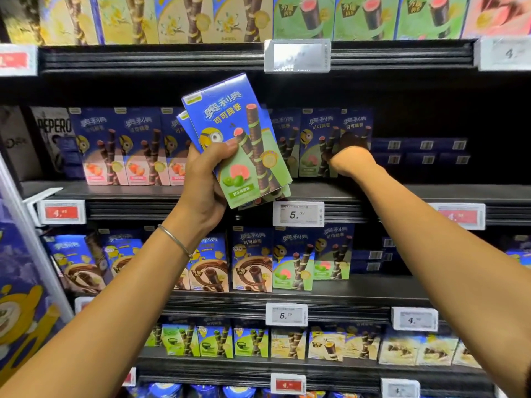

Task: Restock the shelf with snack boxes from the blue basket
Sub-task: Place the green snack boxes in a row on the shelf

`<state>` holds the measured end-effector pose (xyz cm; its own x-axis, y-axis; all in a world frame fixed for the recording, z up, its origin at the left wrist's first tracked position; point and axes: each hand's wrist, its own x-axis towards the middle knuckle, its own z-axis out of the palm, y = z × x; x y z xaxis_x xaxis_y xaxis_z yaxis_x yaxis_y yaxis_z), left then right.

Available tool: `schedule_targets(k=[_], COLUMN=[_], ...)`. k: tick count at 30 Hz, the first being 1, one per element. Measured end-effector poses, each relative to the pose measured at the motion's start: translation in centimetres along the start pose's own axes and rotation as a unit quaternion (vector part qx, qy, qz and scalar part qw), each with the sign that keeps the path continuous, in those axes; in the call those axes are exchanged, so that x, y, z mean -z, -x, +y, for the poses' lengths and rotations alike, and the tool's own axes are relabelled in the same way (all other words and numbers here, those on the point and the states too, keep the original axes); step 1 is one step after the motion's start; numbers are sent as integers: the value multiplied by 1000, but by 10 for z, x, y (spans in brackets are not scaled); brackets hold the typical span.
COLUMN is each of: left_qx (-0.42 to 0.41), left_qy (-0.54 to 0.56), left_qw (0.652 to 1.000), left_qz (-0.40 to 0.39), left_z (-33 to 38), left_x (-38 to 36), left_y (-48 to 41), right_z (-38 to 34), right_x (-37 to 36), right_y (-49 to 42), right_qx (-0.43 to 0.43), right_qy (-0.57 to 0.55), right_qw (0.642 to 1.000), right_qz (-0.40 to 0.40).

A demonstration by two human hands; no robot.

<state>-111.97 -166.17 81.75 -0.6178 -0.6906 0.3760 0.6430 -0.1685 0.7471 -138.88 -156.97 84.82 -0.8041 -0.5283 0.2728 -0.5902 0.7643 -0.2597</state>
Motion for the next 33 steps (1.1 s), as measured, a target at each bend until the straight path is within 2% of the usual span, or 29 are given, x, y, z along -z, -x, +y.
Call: schedule_targets(k=[5,9,17,23,28,31,33], left_qx=[6,12,12,-2,-12,-14,-20], left_qy=[10,14,-9,-15,-23,-28,-29], left_qw=[1000,1000,1000,1000,1000,1000,999], left_qz=[-2,10,16,8,0,3,-3], left_z=[3,1,-4,-3,-4,-7,-10], left_x=[-1,-2,0,-3,-5,-9,-11], left_y=[-1,-3,-5,-2,-3,-2,-2], right_z=[-3,-3,-2,2,5,-7,-20], right_x=[-1,-5,-3,-4,0,8,15], right_y=[-2,-1,5,12,23,36,51], right_qx=[0,2,-32,-24,-32,5,61], right_qy=[19,0,-46,-65,-171,-283,-359], right_qw=[1000,999,998,996,978,942,912], right_qz=[1,35,40,48,112,182,187])
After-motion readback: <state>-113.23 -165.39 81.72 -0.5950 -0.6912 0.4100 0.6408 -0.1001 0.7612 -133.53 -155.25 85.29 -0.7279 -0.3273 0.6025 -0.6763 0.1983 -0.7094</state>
